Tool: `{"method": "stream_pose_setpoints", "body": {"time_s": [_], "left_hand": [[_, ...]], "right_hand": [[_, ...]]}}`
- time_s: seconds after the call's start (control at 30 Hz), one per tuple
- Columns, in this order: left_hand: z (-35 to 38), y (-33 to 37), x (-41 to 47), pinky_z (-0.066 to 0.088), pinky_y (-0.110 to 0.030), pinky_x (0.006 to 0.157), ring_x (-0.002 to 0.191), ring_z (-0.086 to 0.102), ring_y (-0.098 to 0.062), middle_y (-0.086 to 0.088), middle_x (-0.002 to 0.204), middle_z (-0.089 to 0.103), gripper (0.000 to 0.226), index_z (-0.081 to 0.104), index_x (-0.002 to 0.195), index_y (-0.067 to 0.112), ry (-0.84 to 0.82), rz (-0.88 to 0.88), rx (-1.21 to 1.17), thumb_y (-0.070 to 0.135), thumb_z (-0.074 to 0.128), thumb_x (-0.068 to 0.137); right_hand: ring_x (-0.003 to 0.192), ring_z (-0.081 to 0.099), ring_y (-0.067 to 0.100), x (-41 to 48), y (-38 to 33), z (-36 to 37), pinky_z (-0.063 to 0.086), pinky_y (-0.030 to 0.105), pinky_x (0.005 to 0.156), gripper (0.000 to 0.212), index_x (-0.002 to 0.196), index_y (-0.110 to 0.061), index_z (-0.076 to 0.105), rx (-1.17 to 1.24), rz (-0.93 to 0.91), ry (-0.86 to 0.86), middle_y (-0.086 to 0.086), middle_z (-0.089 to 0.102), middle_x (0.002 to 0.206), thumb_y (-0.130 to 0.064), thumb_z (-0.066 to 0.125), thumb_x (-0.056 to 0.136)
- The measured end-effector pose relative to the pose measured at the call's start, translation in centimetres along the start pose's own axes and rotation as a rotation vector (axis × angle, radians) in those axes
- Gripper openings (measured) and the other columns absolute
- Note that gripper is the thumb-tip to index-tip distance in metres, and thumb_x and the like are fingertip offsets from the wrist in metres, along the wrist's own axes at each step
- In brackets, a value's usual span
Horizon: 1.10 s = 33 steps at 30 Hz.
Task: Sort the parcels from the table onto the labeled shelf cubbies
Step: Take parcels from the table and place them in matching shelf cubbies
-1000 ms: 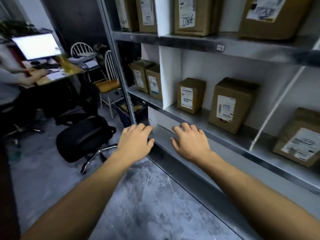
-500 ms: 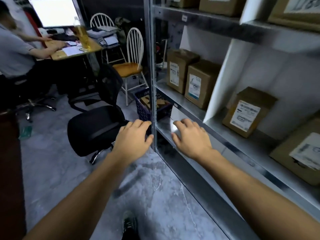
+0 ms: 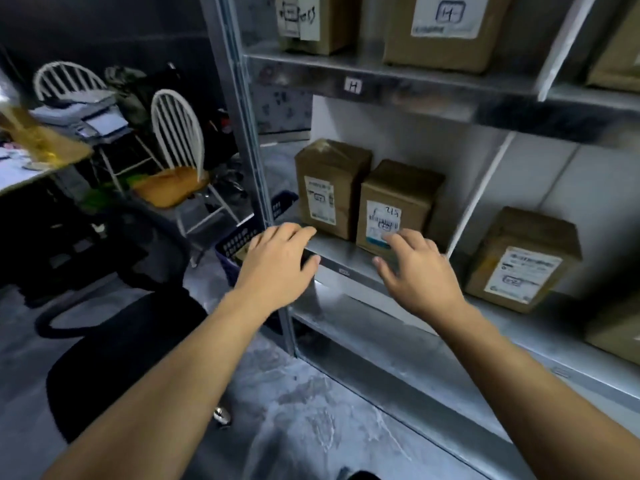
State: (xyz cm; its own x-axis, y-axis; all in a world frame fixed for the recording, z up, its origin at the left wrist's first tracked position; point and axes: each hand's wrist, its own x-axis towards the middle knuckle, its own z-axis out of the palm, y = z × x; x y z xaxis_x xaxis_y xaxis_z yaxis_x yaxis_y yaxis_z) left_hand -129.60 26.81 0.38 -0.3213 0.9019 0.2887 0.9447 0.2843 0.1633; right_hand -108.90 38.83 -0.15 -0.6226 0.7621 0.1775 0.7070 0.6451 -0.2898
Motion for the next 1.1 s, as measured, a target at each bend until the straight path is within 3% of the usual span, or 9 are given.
{"method": "stream_pose_setpoints", "body": {"time_s": [0.27, 0.43, 0.63, 0.77, 0.9, 1.1], "left_hand": [[3.6, -0.7, 12.7, 0.034, -0.044, 0.104, 0.126, 0.043, -0.026, -0.001, 0.137, 0.05, 0.05, 0.046, 0.14, 0.024, 0.015, 0.142, -0.074, 0.045, 0.05, 0.094], [5.1, -0.7, 16.6, 0.039, -0.045, 0.098, 0.116, 0.049, -0.032, -0.009, 0.126, 0.057, 0.049, 0.052, 0.134, 0.019, 0.021, 0.24, -0.101, 0.041, 0.056, 0.091], [5.4, 0.1, 20.5, 0.04, -0.05, 0.097, 0.112, 0.053, -0.036, -0.009, 0.128, 0.06, 0.051, 0.053, 0.134, 0.027, 0.059, 0.348, -0.114, 0.045, 0.055, 0.086], [5.5, -1.4, 22.0, 0.04, -0.054, 0.098, 0.122, 0.046, -0.041, -0.007, 0.142, 0.048, 0.054, 0.046, 0.138, 0.033, 0.05, 0.369, -0.103, 0.05, 0.048, 0.088], [6.6, -3.7, 24.9, 0.04, -0.049, 0.102, 0.138, 0.03, -0.036, 0.001, 0.158, 0.02, 0.064, 0.025, 0.147, 0.041, -0.158, 0.331, -0.057, 0.064, 0.042, 0.089], [7.9, -5.3, 25.3, 0.028, -0.05, 0.113, 0.144, 0.02, -0.032, 0.01, 0.159, 0.015, 0.068, 0.021, 0.147, 0.045, -0.234, 0.395, -0.148, 0.07, 0.035, 0.086]], "right_hand": [[0.143, 0.031, 0.036, 8.9, 2.3, 0.1, 0.036, 0.062, 0.109, 0.054, 0.148, -0.034, 0.037, 0.047, 0.213, 0.064, 0.002, 0.034, 0.155, -0.051, 0.05, 0.099], [0.141, 0.027, 0.044, 11.8, 3.3, 0.7, 0.032, 0.058, 0.115, 0.054, 0.149, -0.037, 0.035, 0.069, 0.31, 0.046, 0.003, 0.015, 0.162, -0.051, 0.05, 0.098], [0.152, 0.007, 0.033, 14.4, 4.5, 1.5, 0.026, 0.052, 0.12, 0.06, 0.152, -0.042, 0.031, 0.029, 0.378, 0.027, -0.009, 0.0, 0.165, -0.051, 0.053, 0.098], [0.15, 0.011, 0.031, 15.0, 3.9, 2.2, 0.03, 0.052, 0.116, 0.055, 0.151, -0.044, 0.033, 0.037, 0.348, -0.026, -0.011, 0.011, 0.165, -0.047, 0.052, 0.1], [0.15, 0.013, 0.028, 14.4, 4.0, 2.2, 0.034, 0.05, 0.115, 0.051, 0.15, -0.044, 0.037, 0.009, 0.364, -0.014, -0.01, 0.02, 0.164, -0.048, 0.049, 0.101], [0.151, 0.016, 0.028, 13.2, 4.9, 1.6, 0.037, 0.052, 0.113, 0.051, 0.149, -0.048, 0.037, -0.046, 0.431, -0.004, -0.01, 0.022, 0.164, -0.049, 0.049, 0.1]]}}
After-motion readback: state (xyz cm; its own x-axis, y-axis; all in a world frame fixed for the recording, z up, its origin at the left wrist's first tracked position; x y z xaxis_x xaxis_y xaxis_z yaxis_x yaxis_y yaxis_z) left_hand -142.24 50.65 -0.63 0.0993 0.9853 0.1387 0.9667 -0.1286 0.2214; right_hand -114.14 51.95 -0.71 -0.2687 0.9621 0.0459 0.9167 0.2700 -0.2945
